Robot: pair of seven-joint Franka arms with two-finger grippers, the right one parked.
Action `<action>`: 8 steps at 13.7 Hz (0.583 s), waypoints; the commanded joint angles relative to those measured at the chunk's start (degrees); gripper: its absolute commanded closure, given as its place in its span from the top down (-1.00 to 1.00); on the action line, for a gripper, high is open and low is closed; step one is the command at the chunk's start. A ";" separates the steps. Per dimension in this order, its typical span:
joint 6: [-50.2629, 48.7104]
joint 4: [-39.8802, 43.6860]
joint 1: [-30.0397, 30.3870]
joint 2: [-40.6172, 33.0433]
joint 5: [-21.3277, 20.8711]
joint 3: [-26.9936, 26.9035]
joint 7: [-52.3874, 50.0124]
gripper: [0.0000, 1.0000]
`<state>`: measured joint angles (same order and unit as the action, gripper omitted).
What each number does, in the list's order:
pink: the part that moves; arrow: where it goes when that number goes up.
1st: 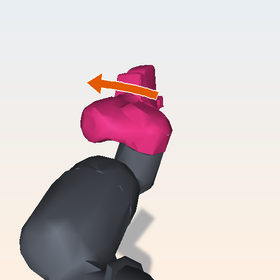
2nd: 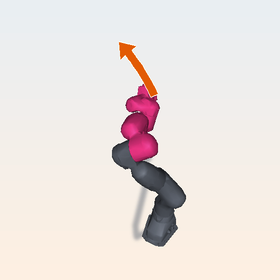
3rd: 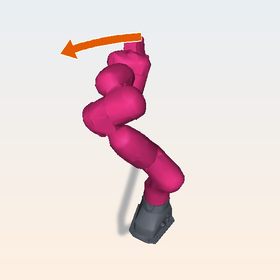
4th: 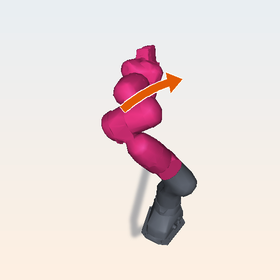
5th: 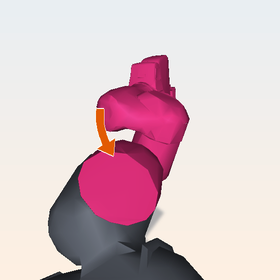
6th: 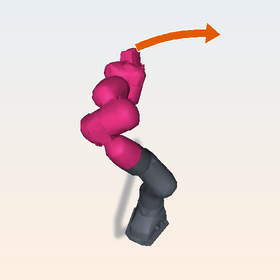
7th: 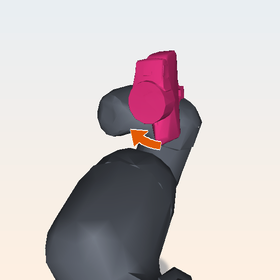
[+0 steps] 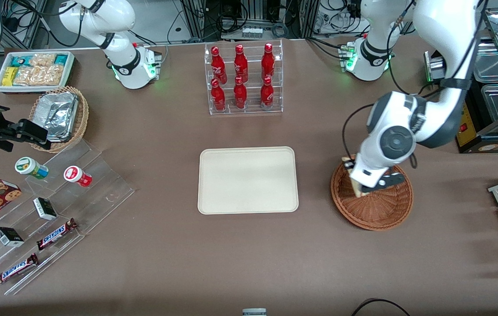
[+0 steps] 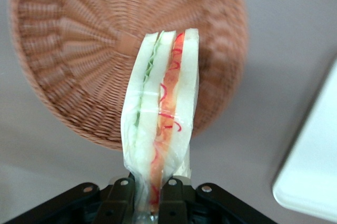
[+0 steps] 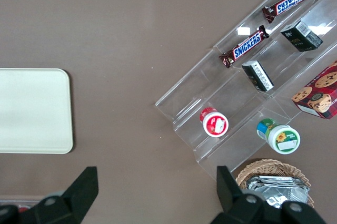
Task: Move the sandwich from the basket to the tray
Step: 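Lift the sandwich with the left gripper and carry it over the tray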
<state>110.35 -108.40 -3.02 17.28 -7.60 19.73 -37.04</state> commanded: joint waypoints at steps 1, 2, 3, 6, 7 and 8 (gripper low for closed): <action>-0.75 1.43 0.03 0.29 -1.10 3.98 1.97 -1.00; -0.75 2.22 0.03 1.17 -1.10 5.39 1.97 -1.00; -0.66 3.01 0.03 1.87 -1.10 6.62 1.97 -1.00; 0.65 5.12 -0.06 4.33 -1.19 10.40 1.01 -1.00; 0.92 6.08 -0.32 5.12 -1.27 10.76 0.92 -1.00; 1.01 7.66 -3.11 6.44 -1.80 10.59 0.74 -1.00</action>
<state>111.60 -104.89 -3.62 20.41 -7.79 29.84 -36.02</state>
